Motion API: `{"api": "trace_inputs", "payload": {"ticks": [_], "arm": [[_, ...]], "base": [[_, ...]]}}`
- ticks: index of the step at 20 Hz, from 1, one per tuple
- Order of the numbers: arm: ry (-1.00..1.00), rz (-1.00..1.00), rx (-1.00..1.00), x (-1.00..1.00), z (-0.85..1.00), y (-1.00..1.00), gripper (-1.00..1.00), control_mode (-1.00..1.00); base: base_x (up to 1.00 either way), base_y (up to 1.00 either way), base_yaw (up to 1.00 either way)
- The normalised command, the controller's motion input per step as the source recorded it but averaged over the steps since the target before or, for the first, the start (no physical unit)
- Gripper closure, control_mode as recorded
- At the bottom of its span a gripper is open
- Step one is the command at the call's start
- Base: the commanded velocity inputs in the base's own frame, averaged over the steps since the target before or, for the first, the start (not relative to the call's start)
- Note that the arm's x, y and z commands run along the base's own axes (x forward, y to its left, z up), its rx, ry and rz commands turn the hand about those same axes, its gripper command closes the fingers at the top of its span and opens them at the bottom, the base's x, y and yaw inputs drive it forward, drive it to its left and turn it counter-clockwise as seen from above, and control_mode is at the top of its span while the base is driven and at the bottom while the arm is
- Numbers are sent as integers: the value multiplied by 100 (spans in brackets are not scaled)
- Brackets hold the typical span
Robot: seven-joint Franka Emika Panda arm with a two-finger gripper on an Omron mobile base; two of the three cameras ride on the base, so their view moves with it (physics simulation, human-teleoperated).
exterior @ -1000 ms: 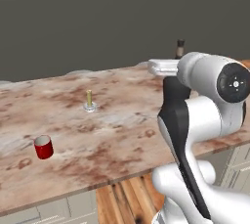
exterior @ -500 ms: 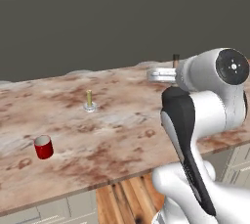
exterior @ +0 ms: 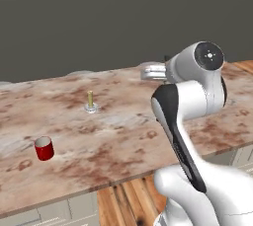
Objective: Open the cabinet directly in front. Then move the liquor and the mug to the dining counter with the candle on it.
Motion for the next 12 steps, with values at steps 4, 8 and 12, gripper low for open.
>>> {"api": "trace_inputs", "payload": {"ticks": [4,8,12], "arm": [[0,0,0,86,-50,0,100,-100],[0,0,0,98,-56,0,100,-100],[0,0,1,100,-48,0,100,-100]], "base": [[0,0,0],[0,0,0],[0,0,0]]}}
